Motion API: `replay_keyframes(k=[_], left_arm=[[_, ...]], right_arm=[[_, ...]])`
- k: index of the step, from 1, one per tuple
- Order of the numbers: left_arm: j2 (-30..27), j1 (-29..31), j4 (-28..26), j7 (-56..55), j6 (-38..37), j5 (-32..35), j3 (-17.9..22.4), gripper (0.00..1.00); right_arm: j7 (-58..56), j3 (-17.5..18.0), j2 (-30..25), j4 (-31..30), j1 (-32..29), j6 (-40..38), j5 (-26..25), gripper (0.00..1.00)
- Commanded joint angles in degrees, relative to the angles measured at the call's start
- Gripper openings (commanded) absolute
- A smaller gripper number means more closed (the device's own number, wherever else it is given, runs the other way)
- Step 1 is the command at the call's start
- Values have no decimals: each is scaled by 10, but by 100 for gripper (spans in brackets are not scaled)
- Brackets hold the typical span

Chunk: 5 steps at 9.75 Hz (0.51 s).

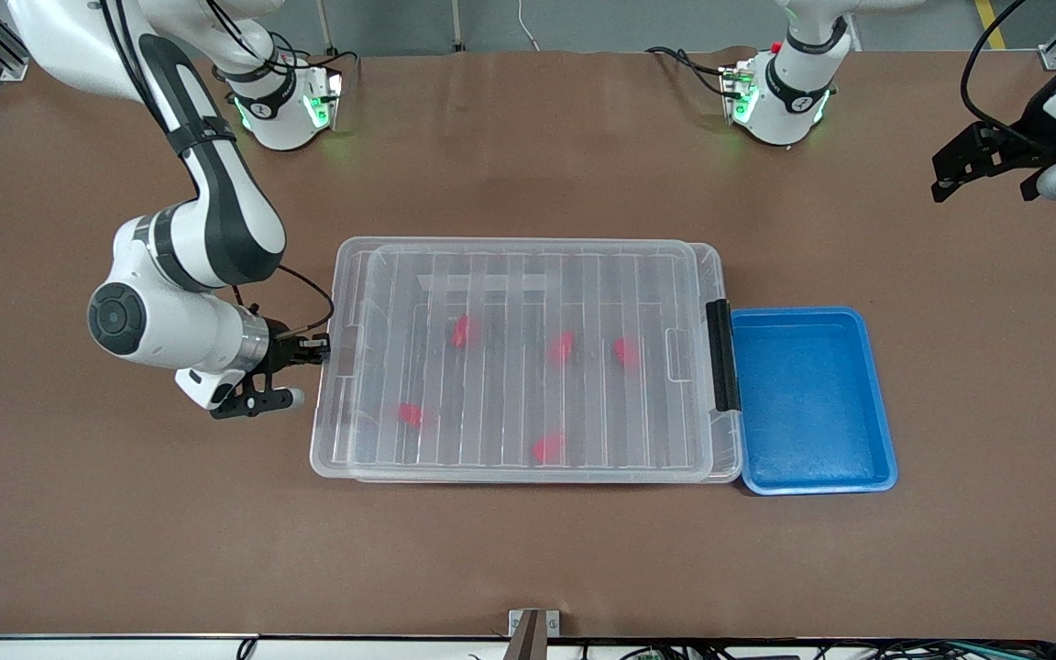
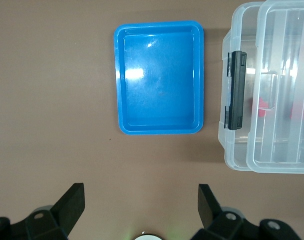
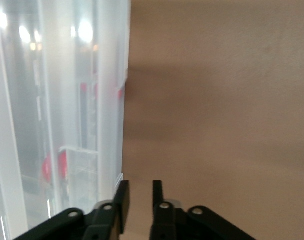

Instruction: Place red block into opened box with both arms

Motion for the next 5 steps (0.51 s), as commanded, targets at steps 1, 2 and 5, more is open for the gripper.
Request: replay_keyframes(k=[1, 2, 5], left_arm=[[-3, 1, -17, 11, -5, -5, 1, 100], [-3, 1, -14, 9, -5, -4, 1, 100], [9, 3, 10, 11, -6, -1, 3, 100]], right_arm=[[67, -36, -75, 2, -4, -14, -65, 100], [97, -48, -106, 2, -10, -16, -100, 100], [151, -63, -172, 30, -34, -84, -105, 100]])
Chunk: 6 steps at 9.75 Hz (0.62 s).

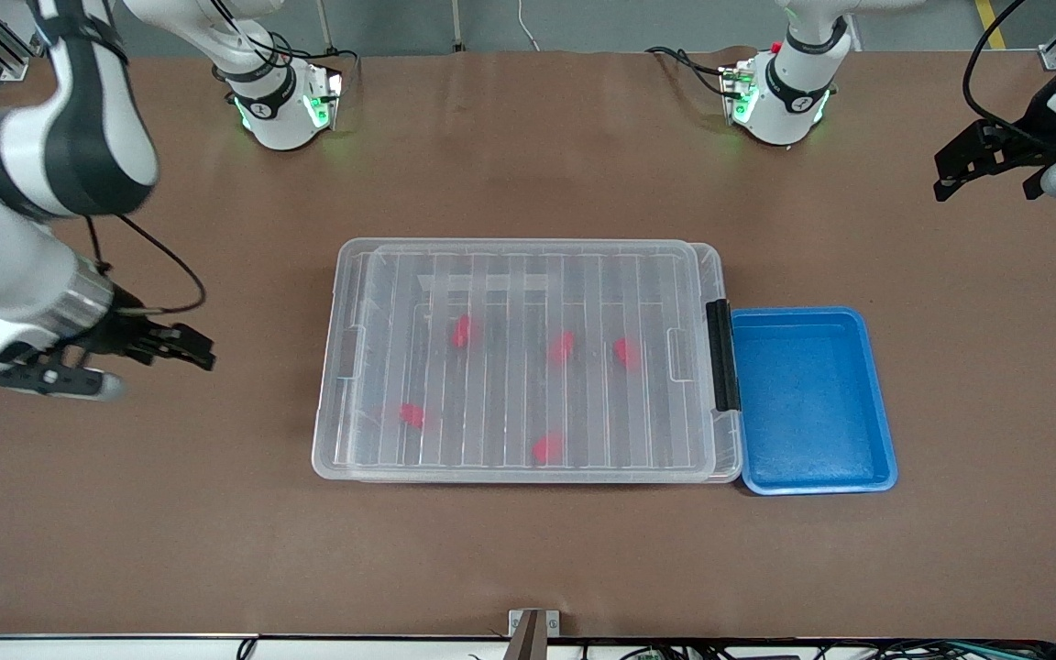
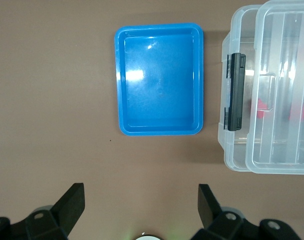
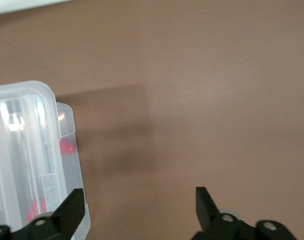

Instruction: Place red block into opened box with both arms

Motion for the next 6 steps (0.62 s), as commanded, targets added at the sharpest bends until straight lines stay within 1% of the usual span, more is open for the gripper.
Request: replay_keyframes(k=[1, 2, 3, 4, 5, 6], left_arm=[[12, 1, 4, 10, -10, -1, 2, 100], [12, 1, 5, 11, -11, 0, 1, 100], [12, 2, 5, 11, -12, -1, 1, 100], [12, 2, 5, 11, -13, 0, 1, 100], [12, 2, 5, 11, -13, 0, 1, 100], [12, 2, 5, 11, -13, -1, 1, 100]], right_arm=[[55, 2, -51, 24, -6, -65, -12, 100], [55, -2, -69, 58, -9, -122, -12, 100], [42, -8, -78, 95, -26, -189, -11, 100], [14, -10, -80, 121, -41, -238, -12, 100], [-17, -13, -93, 133, -65, -259, -12, 100], [-32, -12, -102, 132, -88, -262, -12, 100]])
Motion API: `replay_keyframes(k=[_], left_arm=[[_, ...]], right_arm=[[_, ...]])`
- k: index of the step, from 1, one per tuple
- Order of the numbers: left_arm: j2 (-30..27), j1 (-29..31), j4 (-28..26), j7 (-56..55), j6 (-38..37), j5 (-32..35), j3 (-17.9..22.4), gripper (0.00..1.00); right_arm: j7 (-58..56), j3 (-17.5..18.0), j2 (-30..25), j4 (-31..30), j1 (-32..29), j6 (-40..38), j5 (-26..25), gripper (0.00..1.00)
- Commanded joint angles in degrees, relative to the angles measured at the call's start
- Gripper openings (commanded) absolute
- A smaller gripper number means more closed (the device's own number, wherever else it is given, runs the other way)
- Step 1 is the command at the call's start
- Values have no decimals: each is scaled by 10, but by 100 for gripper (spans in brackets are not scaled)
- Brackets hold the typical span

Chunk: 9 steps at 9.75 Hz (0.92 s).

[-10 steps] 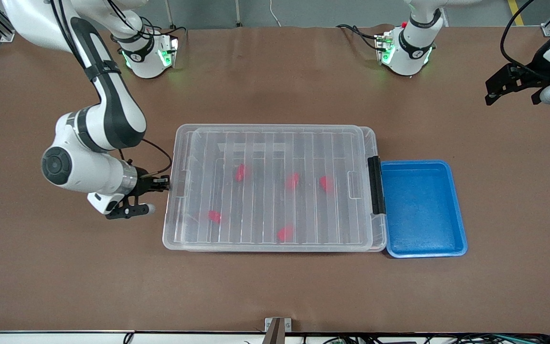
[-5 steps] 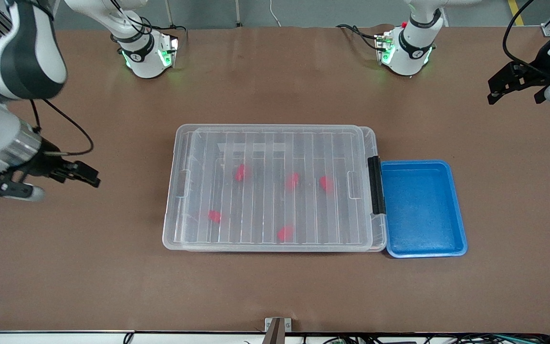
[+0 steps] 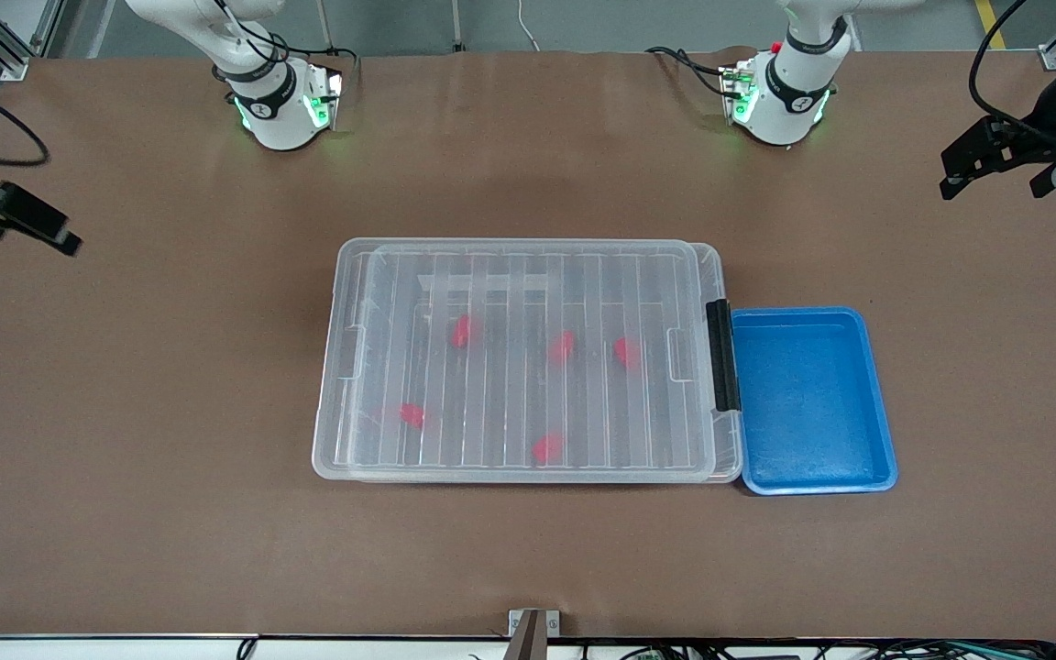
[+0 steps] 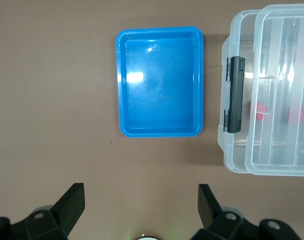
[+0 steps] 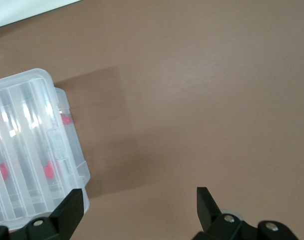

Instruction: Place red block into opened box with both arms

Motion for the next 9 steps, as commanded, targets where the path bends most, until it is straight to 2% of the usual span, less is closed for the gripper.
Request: replay_keyframes(k=[1, 4, 9], left_arm=[[12, 1, -1, 11, -12, -1, 0, 100], [12, 1, 0, 11, -16, -1, 0, 100], [12, 1, 1, 11, -16, -1, 0, 100]], right_arm=[[-49, 5, -7, 4, -47, -12, -4, 100], [-51, 7, -7, 6, -50, -15, -38, 100], [-47, 2, -5, 4, -34, -21, -28, 100]])
